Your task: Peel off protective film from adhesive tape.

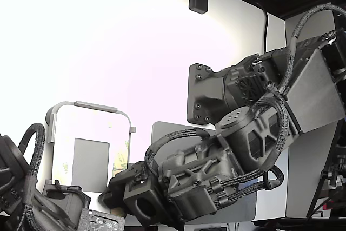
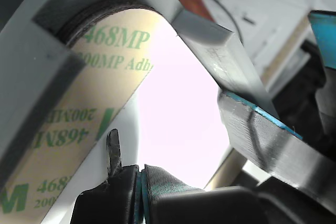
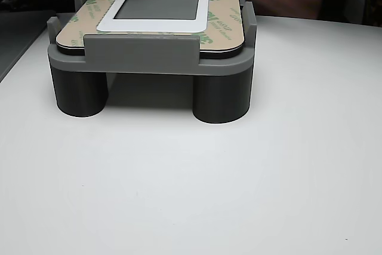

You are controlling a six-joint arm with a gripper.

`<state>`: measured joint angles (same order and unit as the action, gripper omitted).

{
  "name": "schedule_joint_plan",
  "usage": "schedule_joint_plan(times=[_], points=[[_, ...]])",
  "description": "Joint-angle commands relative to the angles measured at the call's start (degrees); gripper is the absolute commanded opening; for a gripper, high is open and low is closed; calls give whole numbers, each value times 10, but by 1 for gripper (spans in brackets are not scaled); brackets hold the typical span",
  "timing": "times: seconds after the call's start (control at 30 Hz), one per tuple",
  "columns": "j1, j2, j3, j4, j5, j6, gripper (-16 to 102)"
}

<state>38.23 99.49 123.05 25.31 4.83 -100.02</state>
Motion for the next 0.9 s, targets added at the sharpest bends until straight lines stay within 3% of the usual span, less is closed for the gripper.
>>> schedule_joint_plan(times=[0.0, 0.87], points=[[-10, 9, -18, -2, -3, -3, -10], [-11, 4, -29, 18, -4, 7, -10]])
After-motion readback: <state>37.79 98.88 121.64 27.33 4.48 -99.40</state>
